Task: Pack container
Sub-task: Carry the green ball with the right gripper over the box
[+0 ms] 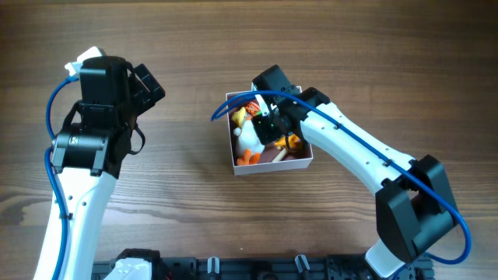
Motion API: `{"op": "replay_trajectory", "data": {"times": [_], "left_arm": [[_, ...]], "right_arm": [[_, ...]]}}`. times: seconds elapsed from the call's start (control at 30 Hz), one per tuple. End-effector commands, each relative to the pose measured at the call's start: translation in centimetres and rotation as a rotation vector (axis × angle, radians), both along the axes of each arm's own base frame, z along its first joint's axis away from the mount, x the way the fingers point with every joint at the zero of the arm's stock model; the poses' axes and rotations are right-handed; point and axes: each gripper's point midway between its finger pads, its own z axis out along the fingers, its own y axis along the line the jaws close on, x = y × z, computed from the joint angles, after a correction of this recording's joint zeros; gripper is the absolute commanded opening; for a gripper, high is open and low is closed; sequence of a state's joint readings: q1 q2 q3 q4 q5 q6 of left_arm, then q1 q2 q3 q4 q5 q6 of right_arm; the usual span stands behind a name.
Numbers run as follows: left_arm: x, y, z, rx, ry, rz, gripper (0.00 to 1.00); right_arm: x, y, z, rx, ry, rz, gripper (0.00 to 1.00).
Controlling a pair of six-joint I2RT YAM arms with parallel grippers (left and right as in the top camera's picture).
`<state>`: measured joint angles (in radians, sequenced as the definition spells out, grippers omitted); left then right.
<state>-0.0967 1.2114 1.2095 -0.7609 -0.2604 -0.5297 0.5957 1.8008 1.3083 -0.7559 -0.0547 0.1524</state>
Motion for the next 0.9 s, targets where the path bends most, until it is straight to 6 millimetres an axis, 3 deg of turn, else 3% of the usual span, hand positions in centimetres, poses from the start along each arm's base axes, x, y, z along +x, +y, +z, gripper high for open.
{"op": "replay_trajectory", "data": {"times": [0.0, 0.07, 0.17, 0.23, 0.33, 0.53, 0.87], "left_arm": [[-0.1, 0.0, 0.7, -0.015, -0.020, 0.005, 1.00], [-0.1, 0.0, 0.7, -0.015, -0.019, 0.005, 1.00], [-0.1, 0.0, 0.7, -0.015, -0.020, 0.005, 1.00], [-0.1, 0.0, 0.7, -0.015, -0.019, 0.005, 1.00], [-0.1, 0.0, 0.6, -0.015, -0.019, 0.005, 1.00], [-0.1, 0.0, 0.7, -0.015, -0.020, 0.005, 1.00], [-0.1, 0.0, 0.7, -0.015, -0.019, 0.005, 1.00]], "right_arm": [[0.9, -0.1, 5.9, 0.054, -0.134, -0.018, 0.05], [0.3, -0.6, 10.1, 0.108, -0.215, -0.021, 0.05], [-0.5, -2.8, 14.3, 0.097, -0.326, -0.060, 0.39], [-1.2, -5.3, 16.8, 0.052, -0.409, -0.113, 0.69], [-2.5, -7.2, 19.6, 0.053, -0.481, -0.143, 0.98], [-4.2, -8.4, 22.4, 0.099, -0.544, -0.150, 1.00], [-3.7, -7.9, 21.2, 0.078, -0.514, -0.146, 1.00]]}}
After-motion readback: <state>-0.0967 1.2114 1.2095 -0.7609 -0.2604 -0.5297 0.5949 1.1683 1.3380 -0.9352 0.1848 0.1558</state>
